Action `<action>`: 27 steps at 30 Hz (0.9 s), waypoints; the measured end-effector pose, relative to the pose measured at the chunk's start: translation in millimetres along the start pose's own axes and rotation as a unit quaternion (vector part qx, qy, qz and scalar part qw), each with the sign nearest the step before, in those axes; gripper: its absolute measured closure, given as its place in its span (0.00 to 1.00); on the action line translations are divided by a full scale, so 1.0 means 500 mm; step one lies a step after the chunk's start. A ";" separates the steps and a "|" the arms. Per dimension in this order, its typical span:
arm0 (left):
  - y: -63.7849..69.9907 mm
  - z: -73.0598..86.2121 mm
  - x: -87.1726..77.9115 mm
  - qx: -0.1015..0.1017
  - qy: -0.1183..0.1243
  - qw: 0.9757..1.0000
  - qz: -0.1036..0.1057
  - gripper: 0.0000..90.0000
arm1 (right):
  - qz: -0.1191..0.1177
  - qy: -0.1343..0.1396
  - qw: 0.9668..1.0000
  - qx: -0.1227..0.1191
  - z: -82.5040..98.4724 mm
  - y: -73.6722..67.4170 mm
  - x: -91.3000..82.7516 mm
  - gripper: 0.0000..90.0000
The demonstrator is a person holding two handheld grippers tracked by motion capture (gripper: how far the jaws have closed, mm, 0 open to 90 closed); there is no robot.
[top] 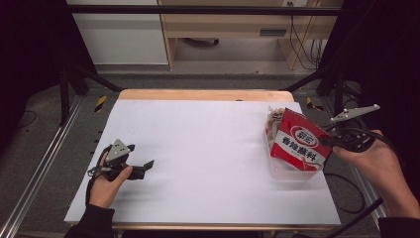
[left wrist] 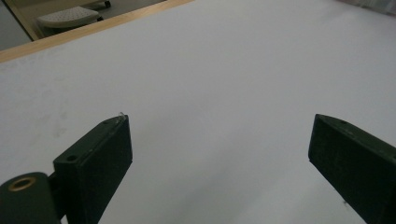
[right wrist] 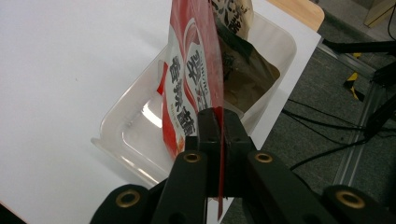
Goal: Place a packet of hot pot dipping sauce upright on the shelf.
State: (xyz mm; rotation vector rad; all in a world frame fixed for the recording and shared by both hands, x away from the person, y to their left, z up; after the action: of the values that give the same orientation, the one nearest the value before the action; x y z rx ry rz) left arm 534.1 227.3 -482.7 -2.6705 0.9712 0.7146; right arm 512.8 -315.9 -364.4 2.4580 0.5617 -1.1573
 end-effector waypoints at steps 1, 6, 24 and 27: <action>0.000 0.000 0.000 0.000 0.000 1.000 0.000 0.07 | 0.000 0.001 1.000 0.001 0.002 0.001 0.000 0.99; -0.002 0.001 -0.001 -0.002 0.000 1.000 -0.001 0.07 | -0.002 -0.001 1.000 0.007 0.017 0.008 -0.002 0.95; -0.004 0.003 0.000 0.000 -0.002 1.000 -0.002 0.07 | 0.008 0.024 1.000 -0.018 -0.052 -0.033 0.011 0.37; -0.003 0.003 0.000 -0.002 -0.002 1.000 -0.001 0.07 | 0.008 0.029 0.999 -0.027 -0.082 -0.050 0.020 0.31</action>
State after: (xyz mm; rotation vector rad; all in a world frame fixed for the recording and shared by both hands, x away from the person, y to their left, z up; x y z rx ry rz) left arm 534.7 228.9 -483.8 -2.6721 0.9660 0.7212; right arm 532.9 -272.9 -351.6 2.4526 0.5805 -1.0523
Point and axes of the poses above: each handheld gripper's, and its own axes: x roughly forward along the jaws, z roughly out of its underside, y roughly to its right, the point moved 9 cm from there along x, roughly forward along the jaws, and after that the axes turned 2 degrees about z, right-handed, at the moved point
